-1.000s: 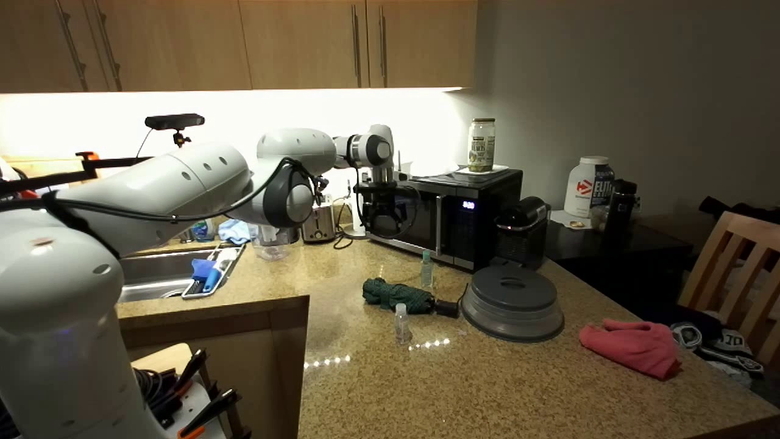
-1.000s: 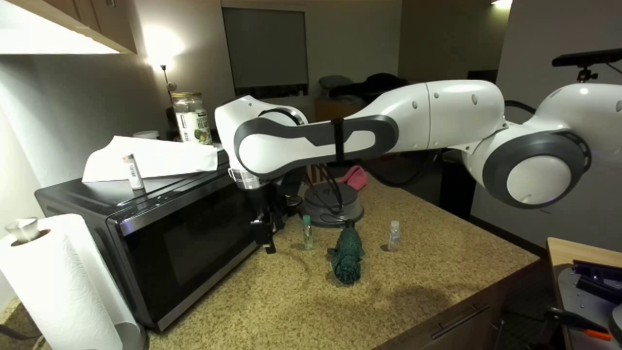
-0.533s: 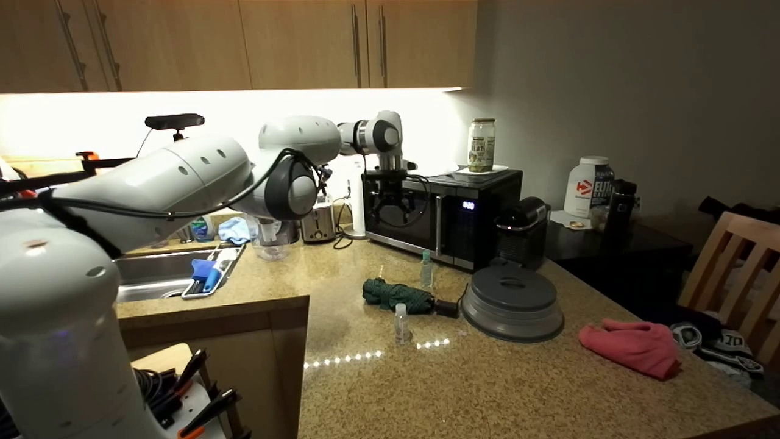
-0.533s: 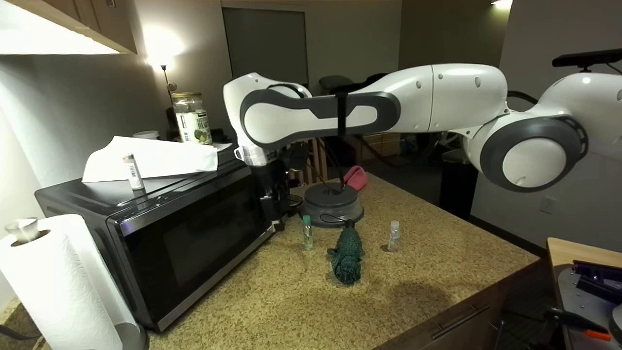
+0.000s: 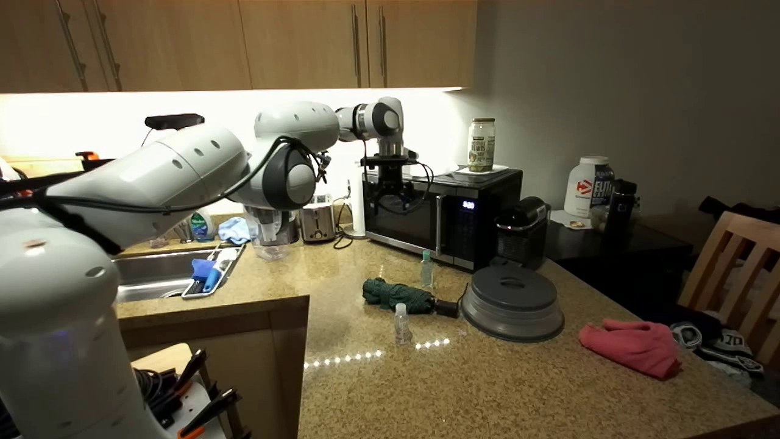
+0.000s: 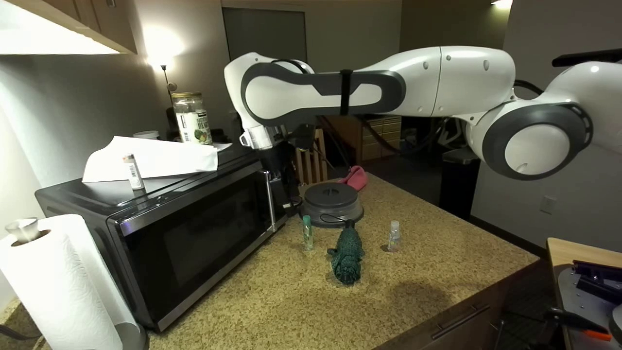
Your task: Open the microwave
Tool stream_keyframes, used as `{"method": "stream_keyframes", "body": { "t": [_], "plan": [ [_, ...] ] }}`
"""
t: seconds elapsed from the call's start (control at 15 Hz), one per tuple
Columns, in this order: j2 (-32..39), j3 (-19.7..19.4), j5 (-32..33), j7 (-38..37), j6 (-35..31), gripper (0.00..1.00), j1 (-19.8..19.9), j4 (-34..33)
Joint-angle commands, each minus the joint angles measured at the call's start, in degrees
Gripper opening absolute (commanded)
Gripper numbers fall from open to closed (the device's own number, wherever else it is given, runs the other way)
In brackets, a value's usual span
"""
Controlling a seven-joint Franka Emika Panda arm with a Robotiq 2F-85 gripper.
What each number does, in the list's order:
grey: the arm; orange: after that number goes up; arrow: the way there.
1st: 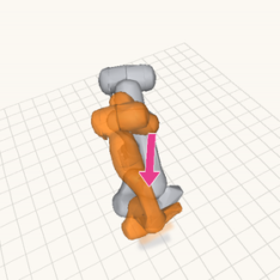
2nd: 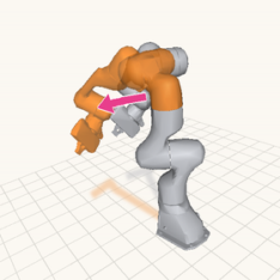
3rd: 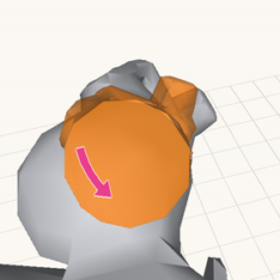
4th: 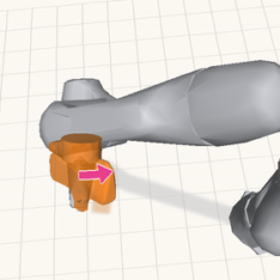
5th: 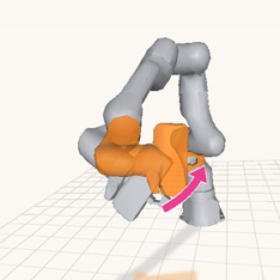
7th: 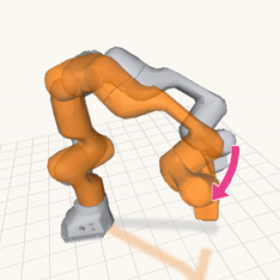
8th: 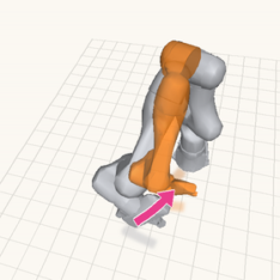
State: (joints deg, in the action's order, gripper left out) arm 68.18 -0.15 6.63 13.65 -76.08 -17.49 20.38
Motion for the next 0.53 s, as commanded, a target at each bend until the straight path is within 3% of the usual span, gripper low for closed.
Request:
{"method": "stream_keyframes", "body": {
  "t": [0.0,0.2,0.47],
  "plan": [
    [-2.24,-1.25,1.48,0.83,3.58,1.00,0.60,2.05],
    [-2.37,-3.43,3.52,0.41,5.43,1.00,1.44,1.92],
    [-1.57,-4.63,4.67,0.94,1.34,1.00,3.58,1.13]
  ]
}}
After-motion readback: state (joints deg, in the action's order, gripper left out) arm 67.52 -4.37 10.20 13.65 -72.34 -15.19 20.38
